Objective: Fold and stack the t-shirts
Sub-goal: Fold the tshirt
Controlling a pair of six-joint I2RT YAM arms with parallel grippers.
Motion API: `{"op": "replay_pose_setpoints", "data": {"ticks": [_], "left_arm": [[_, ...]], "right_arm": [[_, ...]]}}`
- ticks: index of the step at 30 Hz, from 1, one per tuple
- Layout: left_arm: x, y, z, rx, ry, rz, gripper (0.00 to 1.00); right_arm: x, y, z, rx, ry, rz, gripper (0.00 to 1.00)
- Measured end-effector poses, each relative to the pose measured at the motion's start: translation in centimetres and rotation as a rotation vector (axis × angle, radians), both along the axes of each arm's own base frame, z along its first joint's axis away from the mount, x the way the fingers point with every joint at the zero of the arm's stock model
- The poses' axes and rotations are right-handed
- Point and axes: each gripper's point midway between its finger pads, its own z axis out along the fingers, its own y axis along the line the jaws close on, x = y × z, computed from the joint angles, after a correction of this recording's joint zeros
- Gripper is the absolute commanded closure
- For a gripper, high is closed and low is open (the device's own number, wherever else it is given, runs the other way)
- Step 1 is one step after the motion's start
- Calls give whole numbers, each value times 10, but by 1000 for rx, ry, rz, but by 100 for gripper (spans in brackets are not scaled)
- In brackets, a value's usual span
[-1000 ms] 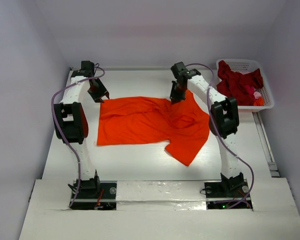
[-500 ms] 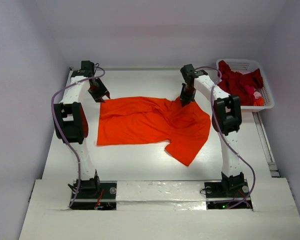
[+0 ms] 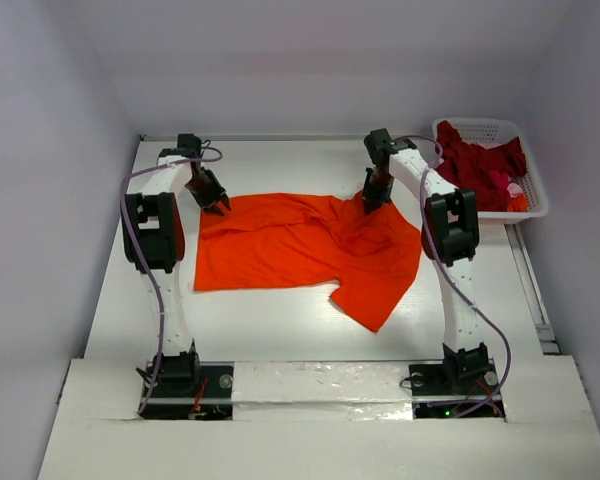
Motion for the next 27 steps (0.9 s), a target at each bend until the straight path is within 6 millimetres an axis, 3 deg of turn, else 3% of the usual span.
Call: {"op": "replay_pose_setpoints", "data": {"ticks": [9,16,27], "left_arm": [[-2,0,-10,35,16,-18,77],[-3,6,-19,69,32,-10,77],[-2,8,-19,76,45,-4,77]], "right_arm": [[3,-12,1,10,9,-21,100],[16,-28,2,11,-1,-51,100],[26,-46,4,17,-6,-84,100]]}}
